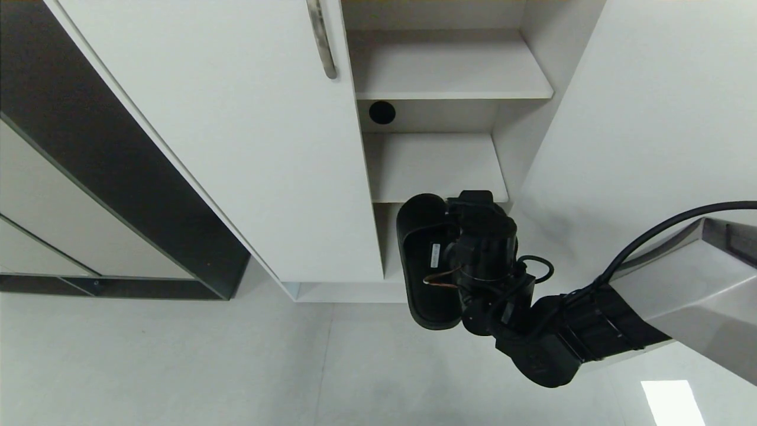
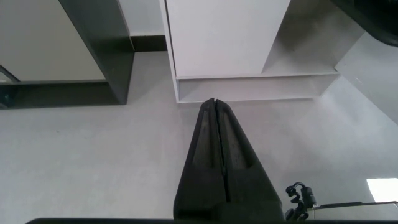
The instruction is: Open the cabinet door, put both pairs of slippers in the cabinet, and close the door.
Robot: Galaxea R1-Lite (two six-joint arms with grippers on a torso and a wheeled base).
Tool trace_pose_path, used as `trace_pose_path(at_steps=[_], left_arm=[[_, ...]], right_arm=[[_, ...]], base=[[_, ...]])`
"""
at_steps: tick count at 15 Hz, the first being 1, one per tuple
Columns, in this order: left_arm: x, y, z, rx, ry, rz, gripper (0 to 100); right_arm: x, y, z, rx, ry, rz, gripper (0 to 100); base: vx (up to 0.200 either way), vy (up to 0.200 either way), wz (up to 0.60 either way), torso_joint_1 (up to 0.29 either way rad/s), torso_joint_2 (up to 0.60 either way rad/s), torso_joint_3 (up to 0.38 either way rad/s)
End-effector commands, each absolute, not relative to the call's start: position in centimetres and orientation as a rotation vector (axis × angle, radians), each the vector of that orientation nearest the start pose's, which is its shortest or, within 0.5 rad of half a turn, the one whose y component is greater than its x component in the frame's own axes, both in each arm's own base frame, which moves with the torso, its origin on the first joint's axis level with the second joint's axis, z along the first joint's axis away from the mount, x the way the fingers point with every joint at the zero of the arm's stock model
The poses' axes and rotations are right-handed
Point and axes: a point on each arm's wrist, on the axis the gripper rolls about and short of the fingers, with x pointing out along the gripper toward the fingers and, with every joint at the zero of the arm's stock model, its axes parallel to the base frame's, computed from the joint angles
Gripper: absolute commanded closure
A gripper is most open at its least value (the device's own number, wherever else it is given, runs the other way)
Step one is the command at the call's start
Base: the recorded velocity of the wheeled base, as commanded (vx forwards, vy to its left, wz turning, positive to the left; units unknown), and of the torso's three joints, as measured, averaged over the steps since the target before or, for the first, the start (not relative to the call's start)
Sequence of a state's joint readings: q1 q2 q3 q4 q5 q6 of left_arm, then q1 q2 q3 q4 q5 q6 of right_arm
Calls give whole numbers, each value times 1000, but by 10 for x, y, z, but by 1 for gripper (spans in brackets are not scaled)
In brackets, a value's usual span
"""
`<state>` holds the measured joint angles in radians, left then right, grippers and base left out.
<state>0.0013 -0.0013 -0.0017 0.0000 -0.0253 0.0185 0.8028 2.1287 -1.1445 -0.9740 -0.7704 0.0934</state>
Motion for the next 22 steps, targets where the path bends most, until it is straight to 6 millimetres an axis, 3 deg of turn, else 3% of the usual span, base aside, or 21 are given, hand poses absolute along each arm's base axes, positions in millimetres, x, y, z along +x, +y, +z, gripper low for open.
trace_pose_path(at_steps=[1,9,14,22], left_arm=[[-23,-1,76,18,-2,-25,100],[-23,-1,76,17,-2,-23,100],[-23,-1,76,17,-2,-23,100],[-23,-1,76,15,-2,-23,100]], right_arm=[[298,287,151,87,8,33,100],[299,289,139,69,27,40,100],[307,293,124,69,27,36,100],[365,289,123,87,-32,-22,100]], base=[[200,0,0,7,7,-2],[200,0,0,1,3,4],[0,0,0,0,0,0],[0,0,0,0,0,0]])
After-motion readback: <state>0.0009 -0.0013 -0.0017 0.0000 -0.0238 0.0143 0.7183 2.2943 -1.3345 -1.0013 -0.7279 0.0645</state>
